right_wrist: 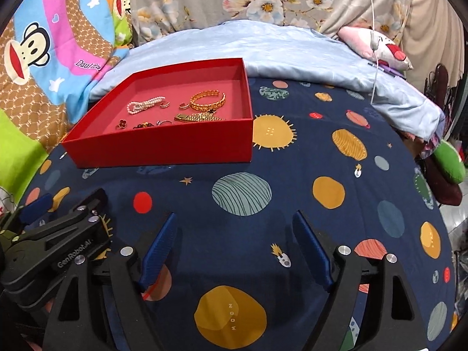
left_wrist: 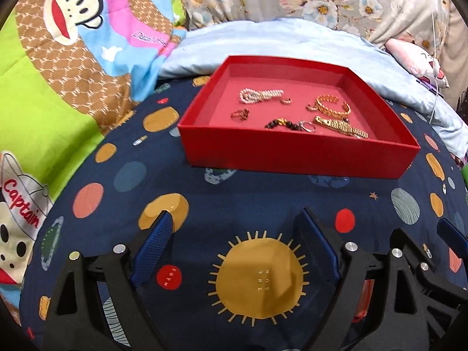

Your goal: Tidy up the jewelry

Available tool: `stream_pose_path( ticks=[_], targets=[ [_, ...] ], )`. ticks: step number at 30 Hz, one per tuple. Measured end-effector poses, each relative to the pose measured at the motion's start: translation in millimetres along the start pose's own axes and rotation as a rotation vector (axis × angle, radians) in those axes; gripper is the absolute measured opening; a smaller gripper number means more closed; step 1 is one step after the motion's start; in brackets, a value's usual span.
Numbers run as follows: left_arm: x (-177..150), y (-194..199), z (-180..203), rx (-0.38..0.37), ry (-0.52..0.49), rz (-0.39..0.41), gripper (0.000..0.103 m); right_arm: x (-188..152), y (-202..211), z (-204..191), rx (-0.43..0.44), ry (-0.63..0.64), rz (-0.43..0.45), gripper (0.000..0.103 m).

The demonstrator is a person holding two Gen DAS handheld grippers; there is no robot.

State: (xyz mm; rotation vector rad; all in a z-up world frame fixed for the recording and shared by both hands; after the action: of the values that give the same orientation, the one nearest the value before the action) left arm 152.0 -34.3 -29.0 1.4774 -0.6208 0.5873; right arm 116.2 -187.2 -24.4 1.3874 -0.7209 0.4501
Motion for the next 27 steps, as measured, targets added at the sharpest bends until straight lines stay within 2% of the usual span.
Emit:
stream_pose_path(
  ticks=[10, 27],
  targets=[
    [0, 11, -7, 0.040, 0.037, 0.055, 0.085, 0, 14, -7, -0.031, 0.051, 0.075, 0.080],
    [1, 15, -6, 0.044, 0.031, 0.071, 0.085, 2, 13, -7, -0.022, 0.042, 0.078, 0.080]
  ],
)
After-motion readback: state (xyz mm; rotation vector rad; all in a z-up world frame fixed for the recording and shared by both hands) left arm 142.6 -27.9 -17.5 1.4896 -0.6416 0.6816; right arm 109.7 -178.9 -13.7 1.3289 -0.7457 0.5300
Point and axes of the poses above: each gripper's, at about its wrist camera, not at the fingertips, and y roughly against the way its jaws point, z to its right, x to its top, the point moved 2 cm from there along -y, roughly the way its jaws point, and after that the axes turned 2 degrees about -x, right-handed, at the moved point
